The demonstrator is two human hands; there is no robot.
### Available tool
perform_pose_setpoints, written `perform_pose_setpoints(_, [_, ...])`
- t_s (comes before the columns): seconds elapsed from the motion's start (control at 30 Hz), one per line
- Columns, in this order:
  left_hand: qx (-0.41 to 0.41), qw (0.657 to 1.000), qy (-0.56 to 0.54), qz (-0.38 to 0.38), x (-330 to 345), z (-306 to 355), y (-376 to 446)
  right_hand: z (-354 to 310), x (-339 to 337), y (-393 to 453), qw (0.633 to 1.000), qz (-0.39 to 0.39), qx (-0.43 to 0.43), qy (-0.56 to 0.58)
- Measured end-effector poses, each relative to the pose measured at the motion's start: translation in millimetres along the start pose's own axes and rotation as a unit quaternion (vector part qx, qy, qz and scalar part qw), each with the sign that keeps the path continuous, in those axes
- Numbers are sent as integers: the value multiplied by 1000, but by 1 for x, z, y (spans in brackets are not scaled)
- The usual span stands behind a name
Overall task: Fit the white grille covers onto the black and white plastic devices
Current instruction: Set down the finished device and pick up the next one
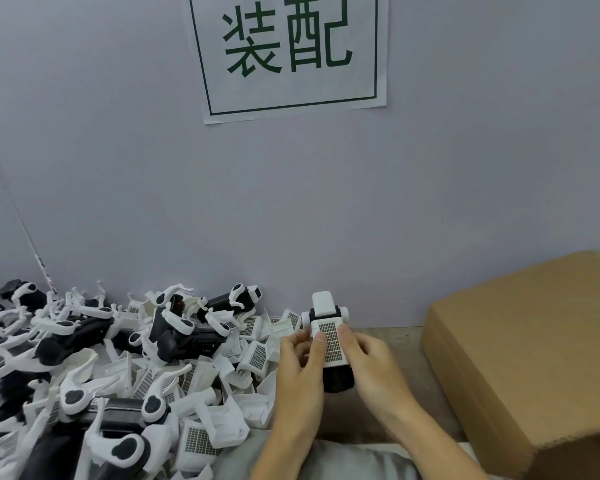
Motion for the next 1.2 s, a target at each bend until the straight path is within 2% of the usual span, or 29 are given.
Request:
perform_pose_setpoints(0.13, [-5, 1000, 22, -10, 0, 1, 0, -3, 4, -2, 998, 0, -38, -51])
perform_pose_setpoints(0.3, [34, 997, 70, 3, -4, 12, -2, 0, 9, -2, 998, -52, -15, -14])
perform_pose_setpoints(0.47, [69, 992, 103, -22, -1, 21, -3, 5, 2, 1, 999, -21, 18, 43])
perform_pose_setpoints(0.57, [48, 997, 64, -21, -2, 19, -3, 1, -1, 0, 999, 4, -4, 49])
perform_pose_setpoints(0.67, [-12, 999, -17, -37, 5, 10, -4, 2, 0, 1, 999, 11, 2, 51])
perform_pose_setpoints(0.77, [4, 997, 36, -71, 9, 10, -4, 7, -5, 3, 998, 25, 27, 55])
perform_pose_setpoints(0.87, [31, 993, 98, -58, 2, 11, -2, 1, -8, 1, 999, 39, 2, -13])
perform_pose_setpoints(0.97, [8, 998, 69, -14, -6, 6, 1, -7, -5, -2, 997, 57, -31, -44])
perform_pose_setpoints(1.03, [-24, 998, 27, 49, -18, 0, 2, -10, -4, -6, 990, 80, -55, -101])
perform_pose_setpoints(1.1, [-66, 991, -17, 118, -31, -10, 2, -23, 6, -14, 963, 72, -124, -227])
perform_pose_setpoints(1.2, [-120, 979, -105, 130, -28, -20, 1, -20, 24, -18, 900, 44, -137, -411])
Point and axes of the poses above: each hand's wrist, its own y-axis towards the middle knuckle, its own x-axis out of the palm, z = x × y, the point moved 9 cm from there along y, towards the middle knuckle, and after that the axes turned 11 degrees about x, right-handed, at the moved point
